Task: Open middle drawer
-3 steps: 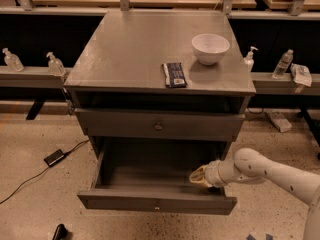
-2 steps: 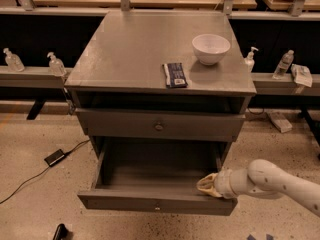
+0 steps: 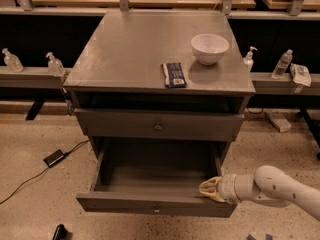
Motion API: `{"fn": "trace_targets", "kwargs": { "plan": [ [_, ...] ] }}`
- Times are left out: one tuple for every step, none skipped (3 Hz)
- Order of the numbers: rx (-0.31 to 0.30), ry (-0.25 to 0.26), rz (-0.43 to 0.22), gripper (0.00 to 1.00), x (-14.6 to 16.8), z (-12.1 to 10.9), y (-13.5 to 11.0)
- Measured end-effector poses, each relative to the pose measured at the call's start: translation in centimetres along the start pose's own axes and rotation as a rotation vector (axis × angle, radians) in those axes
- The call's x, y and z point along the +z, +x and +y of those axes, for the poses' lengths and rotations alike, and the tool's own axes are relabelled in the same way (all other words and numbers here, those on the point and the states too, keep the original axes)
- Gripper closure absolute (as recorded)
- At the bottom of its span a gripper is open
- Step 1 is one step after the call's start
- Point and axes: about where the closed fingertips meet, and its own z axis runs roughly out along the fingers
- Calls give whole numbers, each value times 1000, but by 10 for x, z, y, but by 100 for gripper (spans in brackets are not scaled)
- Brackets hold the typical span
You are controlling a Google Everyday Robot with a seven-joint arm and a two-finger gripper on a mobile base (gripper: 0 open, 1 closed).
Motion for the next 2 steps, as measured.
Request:
{"fn": "trace_targets", "kwargs": {
  "plan": [
    [32,55,-62,100,-14,-1,2],
    [76,194,-277,100,-44,-17,-11]
  ]
}}
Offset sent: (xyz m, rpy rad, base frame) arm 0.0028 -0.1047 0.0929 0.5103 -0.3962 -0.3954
